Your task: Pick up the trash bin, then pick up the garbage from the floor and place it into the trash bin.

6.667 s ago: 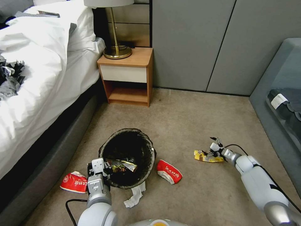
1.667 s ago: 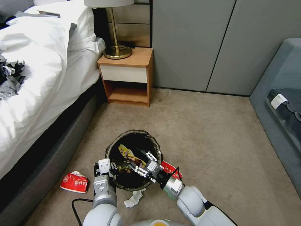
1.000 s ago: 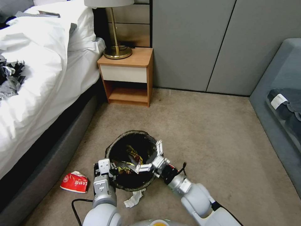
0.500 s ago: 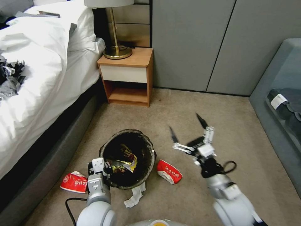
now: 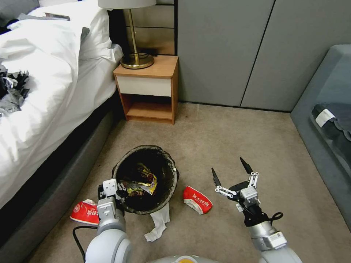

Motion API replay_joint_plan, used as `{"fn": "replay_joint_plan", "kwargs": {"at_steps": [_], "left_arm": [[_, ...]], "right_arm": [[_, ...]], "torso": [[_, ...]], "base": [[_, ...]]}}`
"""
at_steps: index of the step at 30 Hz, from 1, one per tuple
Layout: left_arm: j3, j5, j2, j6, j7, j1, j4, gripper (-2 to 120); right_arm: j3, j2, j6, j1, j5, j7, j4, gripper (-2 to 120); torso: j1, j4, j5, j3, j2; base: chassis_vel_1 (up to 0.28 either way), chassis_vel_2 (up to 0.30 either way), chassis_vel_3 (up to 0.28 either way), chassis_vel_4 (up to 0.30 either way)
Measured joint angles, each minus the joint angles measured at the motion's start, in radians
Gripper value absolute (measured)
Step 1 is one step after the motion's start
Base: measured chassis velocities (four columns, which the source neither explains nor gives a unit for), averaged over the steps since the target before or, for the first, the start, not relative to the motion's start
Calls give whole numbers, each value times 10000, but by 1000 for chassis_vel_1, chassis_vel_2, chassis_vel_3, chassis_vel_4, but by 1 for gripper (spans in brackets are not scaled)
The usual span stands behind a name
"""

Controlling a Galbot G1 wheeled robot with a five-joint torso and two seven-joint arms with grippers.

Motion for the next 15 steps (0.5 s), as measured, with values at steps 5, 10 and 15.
{"fn": "replay_joint_plan", "kwargs": {"at_steps": [5,10,15], "left_arm": [[39,8,-1,0,0,36,-67,0],[106,131,-15,-3,0,116,-166,0],[161,236,-60,-24,1,203,-228,0]], "right_arm": [[-132,-473,-925,499,247,-754,-299,100],[-1138,-1229,-2353,1465,784,-1938,-1393,100],[-1866,-1263,-2602,2201,587,-2277,-2429,100]], "torso": [[0,0,-1,0,0],[0,1,0,1,1],[1,1,3,1,0]], "base": [[0,0,0,0],[0,0,0,0],[0,0,0,0]]}}
